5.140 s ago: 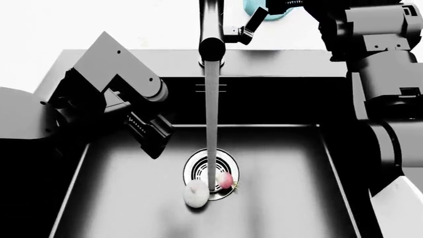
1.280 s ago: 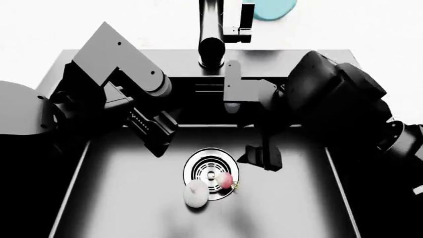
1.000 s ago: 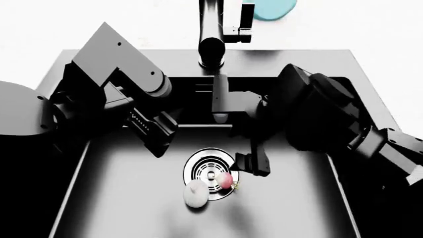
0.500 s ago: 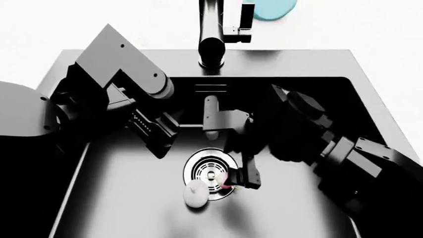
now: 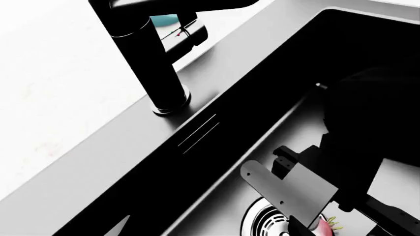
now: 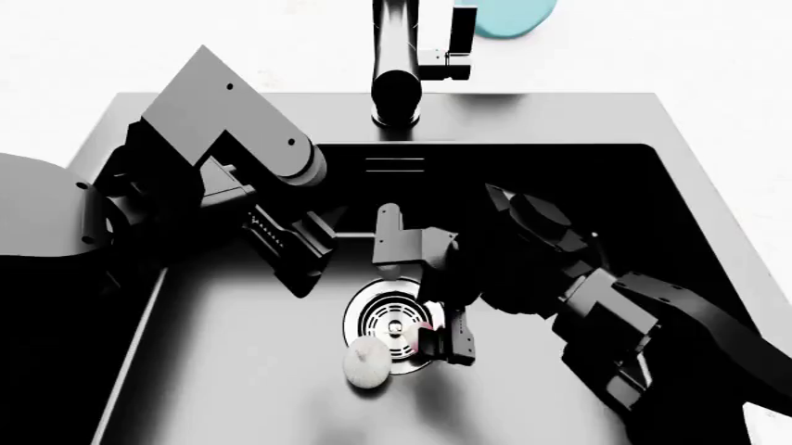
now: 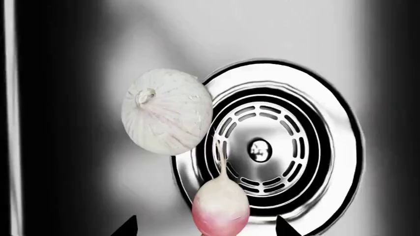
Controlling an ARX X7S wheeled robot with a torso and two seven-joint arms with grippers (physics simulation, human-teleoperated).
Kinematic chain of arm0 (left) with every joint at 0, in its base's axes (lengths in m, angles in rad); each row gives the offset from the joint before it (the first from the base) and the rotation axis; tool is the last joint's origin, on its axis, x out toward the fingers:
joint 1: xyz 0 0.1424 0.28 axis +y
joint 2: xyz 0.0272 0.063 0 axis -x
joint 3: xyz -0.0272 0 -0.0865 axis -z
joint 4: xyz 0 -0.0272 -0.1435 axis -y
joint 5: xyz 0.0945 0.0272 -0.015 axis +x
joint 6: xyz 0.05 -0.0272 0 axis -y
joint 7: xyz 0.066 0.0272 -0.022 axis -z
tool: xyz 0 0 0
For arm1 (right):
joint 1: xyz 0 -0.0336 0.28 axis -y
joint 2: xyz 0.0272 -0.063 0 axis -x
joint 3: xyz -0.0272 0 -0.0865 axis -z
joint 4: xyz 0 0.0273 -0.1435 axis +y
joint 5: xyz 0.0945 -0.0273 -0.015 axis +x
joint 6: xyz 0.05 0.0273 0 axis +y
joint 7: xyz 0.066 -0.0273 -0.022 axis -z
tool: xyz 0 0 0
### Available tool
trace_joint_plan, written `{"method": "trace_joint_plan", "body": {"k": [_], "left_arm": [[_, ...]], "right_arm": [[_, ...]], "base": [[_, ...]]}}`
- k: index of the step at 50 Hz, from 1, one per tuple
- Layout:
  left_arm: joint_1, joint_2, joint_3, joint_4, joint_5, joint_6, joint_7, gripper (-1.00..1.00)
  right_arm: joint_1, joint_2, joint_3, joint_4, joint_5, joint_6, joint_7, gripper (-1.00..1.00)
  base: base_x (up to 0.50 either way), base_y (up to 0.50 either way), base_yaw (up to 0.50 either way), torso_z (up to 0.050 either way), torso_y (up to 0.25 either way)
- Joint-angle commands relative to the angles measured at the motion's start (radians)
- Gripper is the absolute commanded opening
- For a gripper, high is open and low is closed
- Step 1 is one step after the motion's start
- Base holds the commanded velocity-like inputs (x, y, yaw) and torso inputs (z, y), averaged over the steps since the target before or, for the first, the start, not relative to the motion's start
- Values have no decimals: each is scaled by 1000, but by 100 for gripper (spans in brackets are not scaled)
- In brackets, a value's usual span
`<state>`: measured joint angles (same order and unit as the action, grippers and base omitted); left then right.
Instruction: Pick up the fruits and vegetables and place them in the sink. Turn on the sink faucet to wash them. Then turn the sink off and put them in the tray.
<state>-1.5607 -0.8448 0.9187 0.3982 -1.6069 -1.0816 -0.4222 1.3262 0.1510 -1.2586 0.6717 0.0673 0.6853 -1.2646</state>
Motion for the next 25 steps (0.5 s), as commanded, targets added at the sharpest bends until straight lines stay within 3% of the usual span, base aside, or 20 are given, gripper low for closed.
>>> {"method": "trace_joint_plan", "body": {"k": [1, 25], "left_arm": [[-1, 2, 2, 0, 1, 1, 1, 100], [9, 8, 11, 0, 13, 8, 7, 100]], "right_arm": [[-23, -40, -19, 107, -5, -54, 11, 100], [-36, -134, -54, 384, -10, -177, 12, 100]], "base": [[0, 0, 0, 0, 0], [0, 0, 0, 0, 0]]}}
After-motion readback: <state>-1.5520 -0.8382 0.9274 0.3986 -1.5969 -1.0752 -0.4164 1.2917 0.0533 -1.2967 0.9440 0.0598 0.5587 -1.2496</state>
